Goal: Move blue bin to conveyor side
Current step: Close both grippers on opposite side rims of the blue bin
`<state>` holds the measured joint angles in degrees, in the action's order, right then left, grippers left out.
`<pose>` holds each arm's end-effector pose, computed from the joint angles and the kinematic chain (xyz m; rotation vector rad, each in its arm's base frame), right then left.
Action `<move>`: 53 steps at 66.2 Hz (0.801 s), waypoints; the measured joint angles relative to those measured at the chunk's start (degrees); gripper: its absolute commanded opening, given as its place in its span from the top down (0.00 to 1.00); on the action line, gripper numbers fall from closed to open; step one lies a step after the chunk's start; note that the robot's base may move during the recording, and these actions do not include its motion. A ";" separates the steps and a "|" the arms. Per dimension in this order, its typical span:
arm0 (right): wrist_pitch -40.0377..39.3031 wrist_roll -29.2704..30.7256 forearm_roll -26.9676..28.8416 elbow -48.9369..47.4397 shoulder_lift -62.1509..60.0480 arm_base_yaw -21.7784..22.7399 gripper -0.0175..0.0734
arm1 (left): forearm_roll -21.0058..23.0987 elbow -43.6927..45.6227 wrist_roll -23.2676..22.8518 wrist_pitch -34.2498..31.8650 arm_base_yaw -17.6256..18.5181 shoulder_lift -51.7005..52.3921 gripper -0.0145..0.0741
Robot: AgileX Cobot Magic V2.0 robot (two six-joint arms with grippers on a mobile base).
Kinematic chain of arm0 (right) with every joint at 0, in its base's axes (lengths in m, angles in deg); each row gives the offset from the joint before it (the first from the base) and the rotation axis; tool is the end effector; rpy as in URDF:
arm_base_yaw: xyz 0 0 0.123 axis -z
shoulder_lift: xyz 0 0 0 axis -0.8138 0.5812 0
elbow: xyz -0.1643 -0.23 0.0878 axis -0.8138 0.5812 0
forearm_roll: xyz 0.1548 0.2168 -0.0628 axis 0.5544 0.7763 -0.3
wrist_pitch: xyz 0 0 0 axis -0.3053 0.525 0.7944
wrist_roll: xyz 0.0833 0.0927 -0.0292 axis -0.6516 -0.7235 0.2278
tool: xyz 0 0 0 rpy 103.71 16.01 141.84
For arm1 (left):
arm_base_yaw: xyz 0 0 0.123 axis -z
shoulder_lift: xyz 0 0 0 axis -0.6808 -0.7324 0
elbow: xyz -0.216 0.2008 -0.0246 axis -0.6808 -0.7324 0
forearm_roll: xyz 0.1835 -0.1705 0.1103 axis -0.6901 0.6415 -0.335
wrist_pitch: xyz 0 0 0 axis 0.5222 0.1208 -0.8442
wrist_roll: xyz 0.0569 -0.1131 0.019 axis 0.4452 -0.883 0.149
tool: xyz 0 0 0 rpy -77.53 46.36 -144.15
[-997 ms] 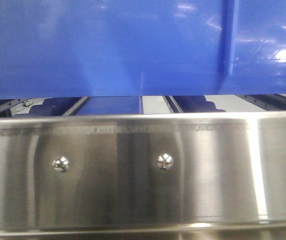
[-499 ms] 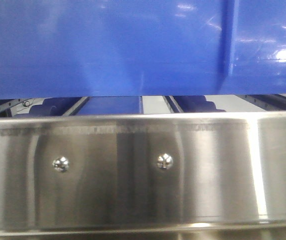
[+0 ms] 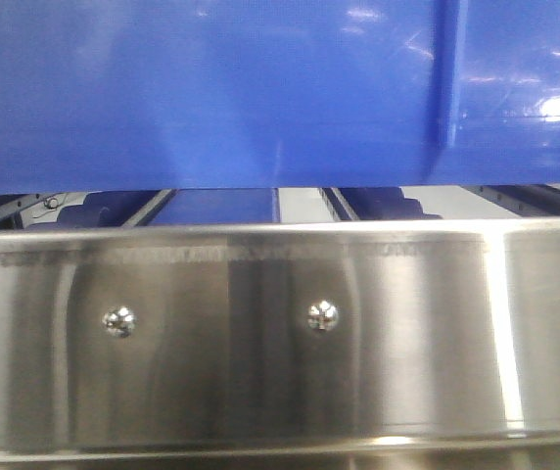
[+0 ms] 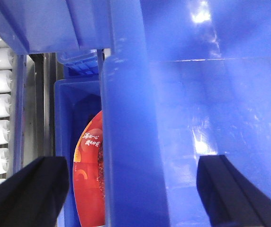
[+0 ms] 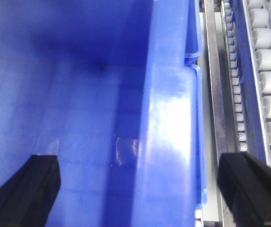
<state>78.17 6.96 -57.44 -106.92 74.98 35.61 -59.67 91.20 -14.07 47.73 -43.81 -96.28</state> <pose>0.3244 0.1086 0.4001 -0.1561 2.5555 0.1831 0.3390 -0.0029 0.4009 0.0113 2.5422 -0.0750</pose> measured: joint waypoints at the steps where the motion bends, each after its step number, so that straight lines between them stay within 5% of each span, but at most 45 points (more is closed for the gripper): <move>1: 0.00 0.00 0.00 0.00 0.00 0.00 0.19 | 0.00 0.00 0.00 0.00 0.00 0.00 0.32; 25: 0.00 -0.09 0.00 0.00 0.00 0.00 0.26 | -0.34 0.00 0.00 0.00 0.46 0.00 0.38; 41: 0.14 -0.23 -1.12 0.00 0.00 0.00 0.82 | -0.86 0.00 -0.21 0.09 0.46 0.00 0.89; 45: 0.00 -0.41 -1.10 0.00 0.00 0.00 0.92 | -0.86 0.00 -0.21 0.23 0.46 0.00 0.84; 53: 0.00 -0.41 -1.32 0.00 0.00 0.00 0.89 | -1.11 0.00 -0.21 0.23 0.46 0.00 0.86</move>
<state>78.17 6.55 -58.76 -106.92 74.98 35.61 -60.78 91.20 -14.28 47.96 -43.35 -96.28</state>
